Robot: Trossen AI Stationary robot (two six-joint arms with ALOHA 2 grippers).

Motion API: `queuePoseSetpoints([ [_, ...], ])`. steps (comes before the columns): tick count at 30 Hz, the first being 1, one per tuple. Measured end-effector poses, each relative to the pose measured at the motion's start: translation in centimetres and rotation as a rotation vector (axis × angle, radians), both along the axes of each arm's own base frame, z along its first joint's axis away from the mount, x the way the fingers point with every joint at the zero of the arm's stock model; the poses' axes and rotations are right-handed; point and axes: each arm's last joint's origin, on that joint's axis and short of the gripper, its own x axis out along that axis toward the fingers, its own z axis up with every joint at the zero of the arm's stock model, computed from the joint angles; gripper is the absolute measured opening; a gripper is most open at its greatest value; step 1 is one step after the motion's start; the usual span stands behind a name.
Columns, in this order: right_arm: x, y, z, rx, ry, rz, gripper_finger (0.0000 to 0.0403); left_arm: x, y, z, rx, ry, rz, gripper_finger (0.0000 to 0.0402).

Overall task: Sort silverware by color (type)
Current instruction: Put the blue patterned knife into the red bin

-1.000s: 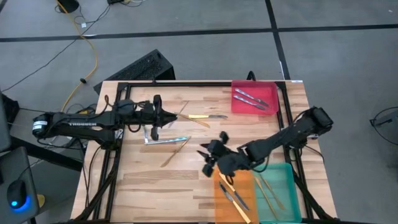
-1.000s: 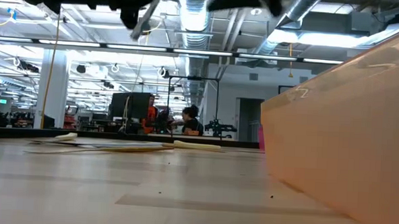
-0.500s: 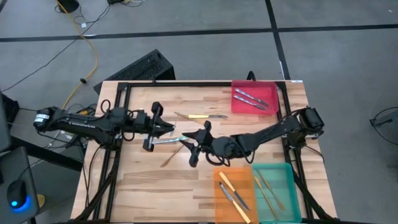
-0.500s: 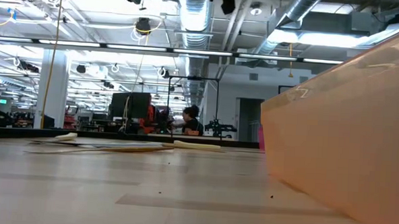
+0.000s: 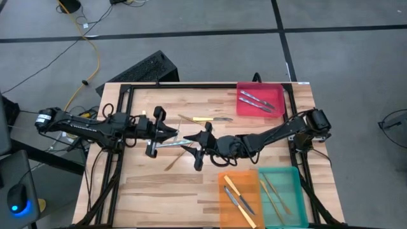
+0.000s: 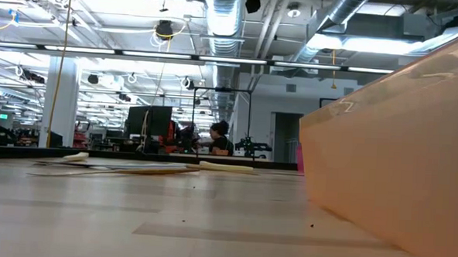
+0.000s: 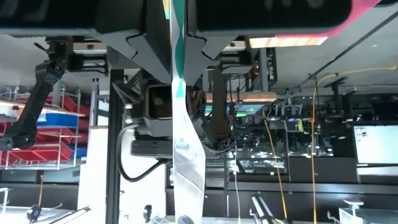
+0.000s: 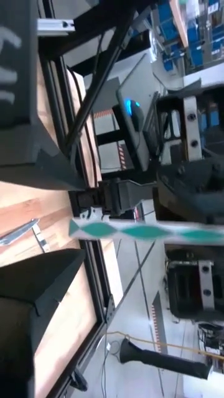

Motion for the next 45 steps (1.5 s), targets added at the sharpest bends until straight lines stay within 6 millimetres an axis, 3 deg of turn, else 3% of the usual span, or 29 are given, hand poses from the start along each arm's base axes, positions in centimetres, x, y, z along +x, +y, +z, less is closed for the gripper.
queuePoseSetpoints([
  [8, 0.2, -1.0, 0.6, 0.014, -0.058, -0.026, 0.0253, 0.0, 0.0, 0.1, 0.000, -0.010, 0.001, 0.0006],
  [39, 0.8, -3.6, 1.6, -0.015, -0.157, 0.047, 0.0256, -0.1, 0.1, 0.4, -0.014, -0.046, 0.023, 0.0006],
  [45, 0.8, -4.0, 1.8, -0.014, -0.171, 0.044, 0.0256, 0.8, 0.0, 0.0, -0.017, -0.046, 0.021, 0.0006],
])
